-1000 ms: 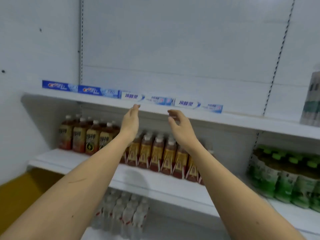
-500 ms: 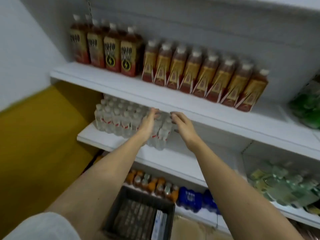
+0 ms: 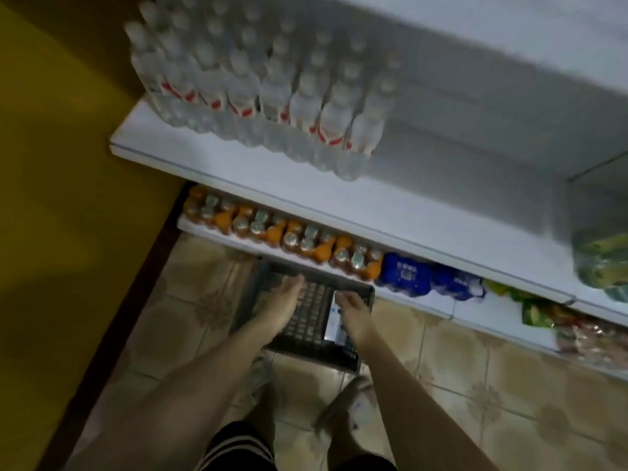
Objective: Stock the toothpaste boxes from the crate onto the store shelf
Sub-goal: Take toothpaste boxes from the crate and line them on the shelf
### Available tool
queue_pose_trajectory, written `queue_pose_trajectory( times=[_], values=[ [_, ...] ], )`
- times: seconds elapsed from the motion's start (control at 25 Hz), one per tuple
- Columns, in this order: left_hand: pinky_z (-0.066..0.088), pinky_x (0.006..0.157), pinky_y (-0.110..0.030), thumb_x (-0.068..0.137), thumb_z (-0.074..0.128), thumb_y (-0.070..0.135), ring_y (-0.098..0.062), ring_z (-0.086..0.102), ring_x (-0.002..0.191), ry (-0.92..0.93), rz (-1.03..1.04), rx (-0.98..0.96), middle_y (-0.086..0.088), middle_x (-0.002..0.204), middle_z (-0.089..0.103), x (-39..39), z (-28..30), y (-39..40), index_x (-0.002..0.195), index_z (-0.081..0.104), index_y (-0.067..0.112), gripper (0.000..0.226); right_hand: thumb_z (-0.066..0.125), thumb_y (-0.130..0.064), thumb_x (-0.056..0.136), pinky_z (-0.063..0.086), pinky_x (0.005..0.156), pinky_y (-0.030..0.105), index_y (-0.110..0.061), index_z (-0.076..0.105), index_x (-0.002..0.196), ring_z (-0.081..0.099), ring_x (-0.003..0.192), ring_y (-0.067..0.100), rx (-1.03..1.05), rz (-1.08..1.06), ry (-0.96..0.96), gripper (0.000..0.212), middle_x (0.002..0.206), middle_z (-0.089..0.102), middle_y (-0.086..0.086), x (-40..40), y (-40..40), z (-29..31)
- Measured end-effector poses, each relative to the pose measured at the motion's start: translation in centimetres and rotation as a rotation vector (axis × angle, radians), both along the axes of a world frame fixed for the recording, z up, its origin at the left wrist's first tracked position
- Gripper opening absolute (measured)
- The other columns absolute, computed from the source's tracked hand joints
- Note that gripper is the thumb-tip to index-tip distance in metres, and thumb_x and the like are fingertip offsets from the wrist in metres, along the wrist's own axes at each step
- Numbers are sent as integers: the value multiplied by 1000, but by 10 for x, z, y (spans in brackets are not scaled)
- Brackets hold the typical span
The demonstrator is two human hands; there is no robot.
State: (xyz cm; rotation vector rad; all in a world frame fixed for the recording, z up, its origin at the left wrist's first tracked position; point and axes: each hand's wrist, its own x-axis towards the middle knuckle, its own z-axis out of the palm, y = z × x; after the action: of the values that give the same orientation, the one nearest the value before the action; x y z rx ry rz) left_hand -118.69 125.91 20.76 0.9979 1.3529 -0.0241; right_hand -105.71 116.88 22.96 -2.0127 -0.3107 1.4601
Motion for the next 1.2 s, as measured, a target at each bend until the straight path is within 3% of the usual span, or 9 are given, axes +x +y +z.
queue_pose_trajectory(
  times=[0.12, 0.28, 0.4, 0.44, 0.6, 0.68, 0.8, 1.04, 1.2],
  values=[
    [30, 115, -39, 101, 38, 49, -22, 41, 136, 16, -42, -87, 1, 148, 42, 4, -116, -29, 145, 45, 21, 53, 42, -20, 105, 34, 49, 12, -8, 58, 94, 44, 65, 10, -160, 23, 40, 23, 72, 47, -2, -4, -20, -113],
    [40, 98, -32, 103, 44, 33, -17, 49, 123, 92, 0, -118, 1, 126, 52, 11, -282, -53, 132, 55, 17, 35, 37, -6, 102, 24, 33, 14, -13, 37, 68, 28, 50, 13, -384, 99, 61, 35, 61, 31, 1, 3, -42, -291],
    [45, 83, -30, 102, 48, 21, -19, 54, 107, 122, -103, -82, -6, 111, 57, 26, -405, -74, 123, 60, 5, 29, 43, -8, 100, 38, 50, 16, -8, 57, 105, 54, 70, 12, -425, 120, 4, 14, 90, 55, 7, 22, -58, -409],
    [43, 84, -31, 101, 48, 13, -19, 53, 101, 113, -150, -61, -10, 106, 58, 33, -440, -77, 117, 62, 0, 25, 45, -7, 98, 38, 55, 20, -5, 54, 122, 62, 85, 21, -403, 114, -36, 25, 103, 58, 12, 29, -60, -441],
    [50, 85, -29, 95, 56, 15, -19, 61, 100, 96, -242, -86, -12, 114, 65, 63, -543, -87, 128, 57, 6, 34, 50, -4, 94, 47, 77, 21, -3, 47, 136, 55, 113, 30, -307, 31, -75, 42, 132, 51, 17, 42, -66, -545],
    [54, 90, -34, 90, 59, 26, -22, 65, 105, 94, -212, -102, -9, 122, 65, 77, -569, -85, 134, 54, 15, 46, 52, -6, 90, 48, 95, 28, -7, 44, 142, 51, 123, 31, -296, -15, -82, 53, 140, 44, 15, 39, -69, -578],
    [53, 96, -40, 81, 61, 41, -22, 66, 106, 103, -165, -109, -5, 123, 67, 89, -590, -84, 128, 60, 22, 51, 50, -5, 85, 51, 98, 44, -9, 45, 142, 51, 121, 35, -287, -89, -160, 57, 136, 46, 16, 32, -68, -598],
    [50, 100, -41, 90, 59, 30, -26, 63, 112, 67, -80, -162, -9, 127, 65, 90, -606, -90, 130, 60, 18, 42, 52, -10, 94, 47, 102, 40, -12, 41, 143, 45, 127, 31, -339, -346, -191, 50, 141, 37, 12, 16, -50, -597],
    [54, 72, -34, 93, 60, 36, -28, 67, 101, 52, 121, -302, -14, 120, 68, 74, -610, -91, 127, 63, 16, 40, 45, -4, 95, 55, 87, 35, -6, 60, 123, 61, 108, 29, -218, -139, -115, 32, 120, 60, 15, 10, -44, -592]
  ],
)
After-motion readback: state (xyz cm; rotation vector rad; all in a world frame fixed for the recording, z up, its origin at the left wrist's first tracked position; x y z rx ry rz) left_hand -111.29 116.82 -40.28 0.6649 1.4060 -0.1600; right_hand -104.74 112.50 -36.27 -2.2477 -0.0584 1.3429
